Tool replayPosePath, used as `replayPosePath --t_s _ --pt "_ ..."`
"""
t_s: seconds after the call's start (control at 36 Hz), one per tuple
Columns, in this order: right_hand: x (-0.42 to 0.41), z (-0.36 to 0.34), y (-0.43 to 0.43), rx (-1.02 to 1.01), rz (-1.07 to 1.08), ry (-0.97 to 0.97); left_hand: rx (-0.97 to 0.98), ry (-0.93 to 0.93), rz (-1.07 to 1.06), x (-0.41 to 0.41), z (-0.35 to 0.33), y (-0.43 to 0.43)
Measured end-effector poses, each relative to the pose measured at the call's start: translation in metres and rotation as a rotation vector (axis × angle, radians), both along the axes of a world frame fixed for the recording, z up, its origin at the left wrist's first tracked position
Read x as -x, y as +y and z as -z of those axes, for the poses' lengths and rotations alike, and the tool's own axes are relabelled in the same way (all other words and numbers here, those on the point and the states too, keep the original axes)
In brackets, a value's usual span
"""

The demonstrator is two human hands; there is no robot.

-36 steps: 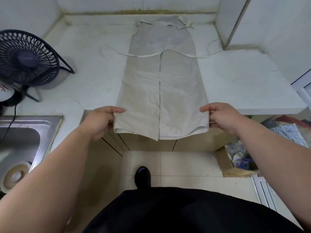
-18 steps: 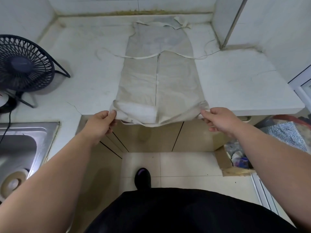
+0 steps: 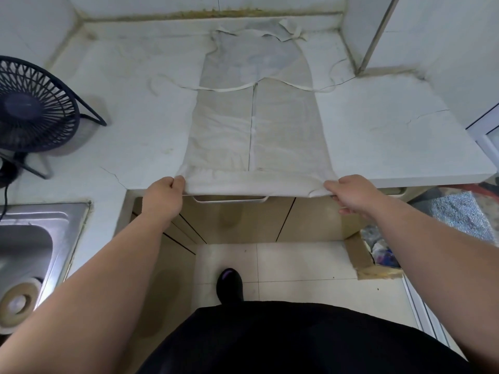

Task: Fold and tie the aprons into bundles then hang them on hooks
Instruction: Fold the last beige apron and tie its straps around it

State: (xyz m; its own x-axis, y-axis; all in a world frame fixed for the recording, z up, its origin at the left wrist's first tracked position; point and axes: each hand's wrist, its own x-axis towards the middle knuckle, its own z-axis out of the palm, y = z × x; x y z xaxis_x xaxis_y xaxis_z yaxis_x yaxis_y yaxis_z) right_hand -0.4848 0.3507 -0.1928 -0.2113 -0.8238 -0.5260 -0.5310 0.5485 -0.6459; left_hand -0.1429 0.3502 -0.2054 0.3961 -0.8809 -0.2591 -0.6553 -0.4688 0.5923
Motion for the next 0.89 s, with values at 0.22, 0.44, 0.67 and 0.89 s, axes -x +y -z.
replayPosePath --t_s 0.22,0.44,0.67,0.89 --pt "0.0 0.009 -0.006 0.168 -0.006 0.198 0.015 -0.175 0.032 0.0 0.005 -0.004" --pt "-0.002 0.005 -0.031 0.373 -0.028 0.3 0.013 -0.246 0.021 0.014 0.002 -0.033" --pt "-0.006 0.012 -0.042 0.202 -0.124 0.564 0.218 -0.368 0.034 0.035 0.008 -0.038" --pt "-0.058 0.019 -0.041 0.183 -0.711 0.736 -0.085 -0.499 0.903 0.083 0.021 -0.037"
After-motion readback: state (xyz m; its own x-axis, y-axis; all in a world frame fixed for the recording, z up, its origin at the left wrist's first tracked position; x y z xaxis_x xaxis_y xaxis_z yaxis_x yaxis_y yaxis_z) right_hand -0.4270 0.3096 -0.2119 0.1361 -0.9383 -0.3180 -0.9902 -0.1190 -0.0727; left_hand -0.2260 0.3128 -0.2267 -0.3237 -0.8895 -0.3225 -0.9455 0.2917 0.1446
